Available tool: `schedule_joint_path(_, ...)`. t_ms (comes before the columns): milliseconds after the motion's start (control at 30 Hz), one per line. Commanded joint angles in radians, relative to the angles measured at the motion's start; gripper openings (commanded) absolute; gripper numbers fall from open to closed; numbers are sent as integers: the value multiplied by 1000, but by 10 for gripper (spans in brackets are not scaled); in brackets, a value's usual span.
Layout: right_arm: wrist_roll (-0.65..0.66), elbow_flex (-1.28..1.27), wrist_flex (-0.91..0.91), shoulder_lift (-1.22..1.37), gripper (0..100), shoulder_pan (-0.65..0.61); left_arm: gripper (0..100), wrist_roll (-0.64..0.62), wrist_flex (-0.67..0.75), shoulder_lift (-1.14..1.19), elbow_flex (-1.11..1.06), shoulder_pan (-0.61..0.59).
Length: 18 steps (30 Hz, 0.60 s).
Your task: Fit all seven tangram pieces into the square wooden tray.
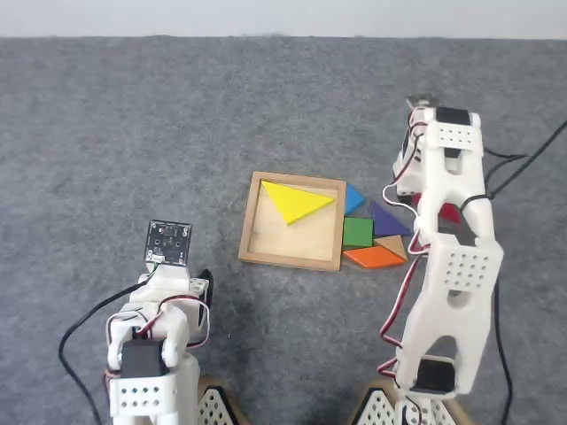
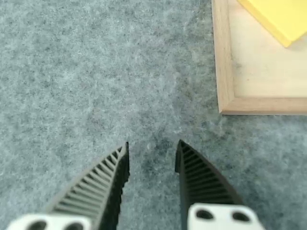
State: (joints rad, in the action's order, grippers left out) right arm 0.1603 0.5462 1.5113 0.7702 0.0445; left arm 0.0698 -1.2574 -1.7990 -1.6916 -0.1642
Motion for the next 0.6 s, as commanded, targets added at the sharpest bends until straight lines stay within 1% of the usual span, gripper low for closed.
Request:
schedule_joint_path(0,28,18,-19,-143,376,-13,153,6,-9,-28,8,2)
schedule_joint_path(167,83,15,-101,-125,376,-10,153,6,-9,-28,8,2)
schedule_joint_path(367,86,18,-105,-48,376,-12,153,6,-9,-28,8,2)
schedule_joint_path(567,87,18,-59,-30,376,-21,153,6,-9,-28,8,2)
